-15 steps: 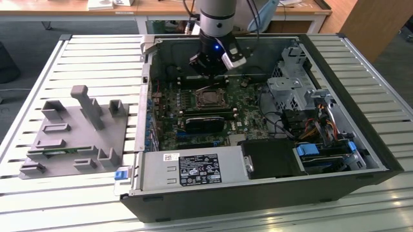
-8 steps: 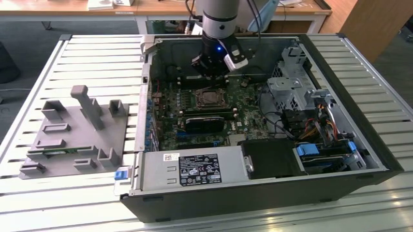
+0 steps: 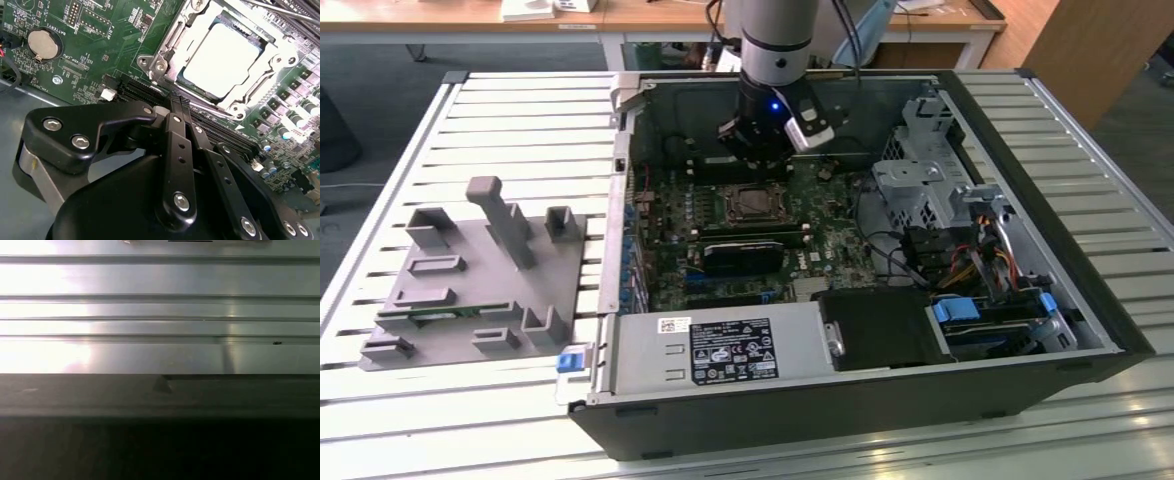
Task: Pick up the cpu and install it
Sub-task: 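Install the first cpu locking lever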
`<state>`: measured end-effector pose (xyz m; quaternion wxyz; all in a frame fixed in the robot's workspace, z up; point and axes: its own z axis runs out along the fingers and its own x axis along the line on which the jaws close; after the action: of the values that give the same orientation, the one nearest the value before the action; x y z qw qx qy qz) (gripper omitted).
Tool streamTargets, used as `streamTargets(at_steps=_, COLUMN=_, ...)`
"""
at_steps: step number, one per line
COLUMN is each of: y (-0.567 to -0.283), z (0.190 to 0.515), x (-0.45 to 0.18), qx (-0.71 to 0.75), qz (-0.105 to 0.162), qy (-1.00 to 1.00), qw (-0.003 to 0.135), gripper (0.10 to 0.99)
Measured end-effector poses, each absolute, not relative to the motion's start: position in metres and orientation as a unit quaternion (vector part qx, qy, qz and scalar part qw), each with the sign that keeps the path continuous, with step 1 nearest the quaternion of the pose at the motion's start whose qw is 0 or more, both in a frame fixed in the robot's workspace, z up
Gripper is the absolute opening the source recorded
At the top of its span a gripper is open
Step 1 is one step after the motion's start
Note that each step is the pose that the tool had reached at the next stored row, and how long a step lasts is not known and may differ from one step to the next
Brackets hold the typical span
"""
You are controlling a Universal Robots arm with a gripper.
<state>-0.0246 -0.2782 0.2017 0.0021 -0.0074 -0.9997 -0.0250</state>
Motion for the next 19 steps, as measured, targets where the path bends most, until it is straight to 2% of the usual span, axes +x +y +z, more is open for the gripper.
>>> streamTargets(at_steps=19, y=-0.2781, z=0.2025, x=-0.0238, qx=-0.007, qz=-0.019, qy=-1.0, qw=0.002, gripper=0.106)
